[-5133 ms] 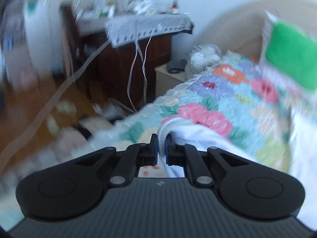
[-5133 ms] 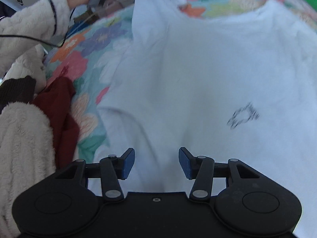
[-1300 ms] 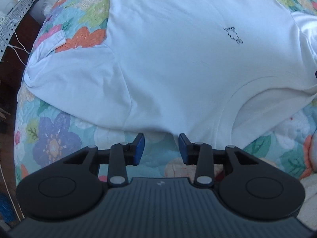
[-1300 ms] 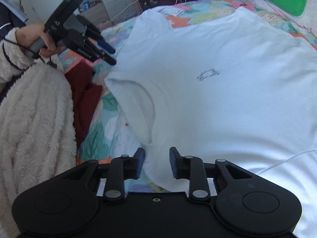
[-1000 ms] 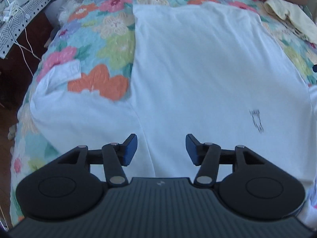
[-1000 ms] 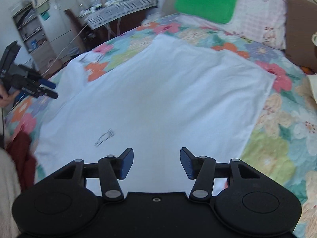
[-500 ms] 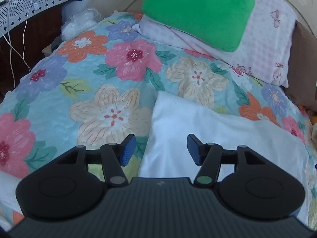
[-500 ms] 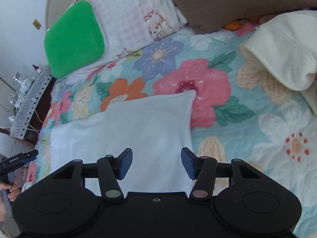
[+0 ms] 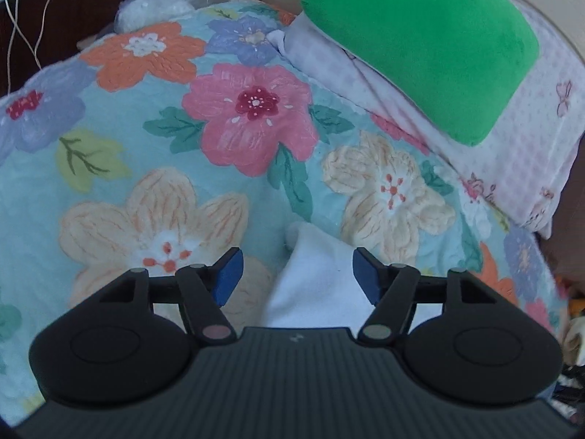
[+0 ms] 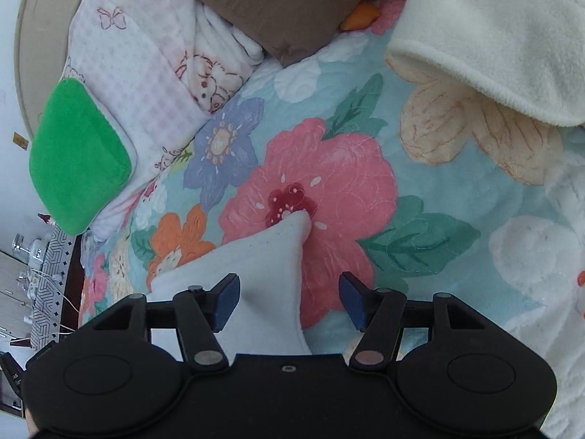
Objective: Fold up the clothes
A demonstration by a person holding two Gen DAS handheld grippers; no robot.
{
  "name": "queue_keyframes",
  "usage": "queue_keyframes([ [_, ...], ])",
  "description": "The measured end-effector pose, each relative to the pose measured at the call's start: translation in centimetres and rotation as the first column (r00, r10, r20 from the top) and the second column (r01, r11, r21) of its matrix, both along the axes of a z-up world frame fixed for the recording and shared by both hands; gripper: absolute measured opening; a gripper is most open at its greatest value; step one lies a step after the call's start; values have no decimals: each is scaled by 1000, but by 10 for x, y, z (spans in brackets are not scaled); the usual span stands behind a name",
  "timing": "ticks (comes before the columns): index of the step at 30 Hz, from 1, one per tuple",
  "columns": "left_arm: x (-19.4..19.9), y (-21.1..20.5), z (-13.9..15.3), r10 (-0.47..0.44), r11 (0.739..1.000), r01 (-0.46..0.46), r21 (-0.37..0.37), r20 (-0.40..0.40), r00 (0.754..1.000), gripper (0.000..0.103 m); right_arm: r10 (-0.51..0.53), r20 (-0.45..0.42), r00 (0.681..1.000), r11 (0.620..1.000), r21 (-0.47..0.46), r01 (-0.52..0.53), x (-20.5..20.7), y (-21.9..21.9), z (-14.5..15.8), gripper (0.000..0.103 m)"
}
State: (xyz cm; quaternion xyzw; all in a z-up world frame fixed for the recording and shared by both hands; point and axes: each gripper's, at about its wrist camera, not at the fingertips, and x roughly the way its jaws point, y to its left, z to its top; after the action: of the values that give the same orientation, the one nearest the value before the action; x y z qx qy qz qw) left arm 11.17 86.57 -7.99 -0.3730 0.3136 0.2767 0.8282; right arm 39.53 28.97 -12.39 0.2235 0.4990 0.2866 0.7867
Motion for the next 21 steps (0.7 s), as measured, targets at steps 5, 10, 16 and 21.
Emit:
queue_keyframes([
  [5, 12, 3, -14, 16, 995, -16, -98, -1, 1000, 64, 10, 63, 998, 1000, -30, -8, -1, 22, 2, 55],
  [10, 26, -15, 23, -125, 992, 128, -17, 107, 986, 13, 104, 258, 960, 989, -131, -72, -21, 44, 27, 8],
  [16, 23, -48, 43, -183, 942, 163, 292, 41, 982, 11, 125, 520, 845, 965, -262, 18, -43, 37, 53, 8],
  [21, 21, -44, 12, 46, 869, 72, 490, -226, 973, 25, 160, 517, 841, 886, -450, 108, -41, 41, 42, 23],
])
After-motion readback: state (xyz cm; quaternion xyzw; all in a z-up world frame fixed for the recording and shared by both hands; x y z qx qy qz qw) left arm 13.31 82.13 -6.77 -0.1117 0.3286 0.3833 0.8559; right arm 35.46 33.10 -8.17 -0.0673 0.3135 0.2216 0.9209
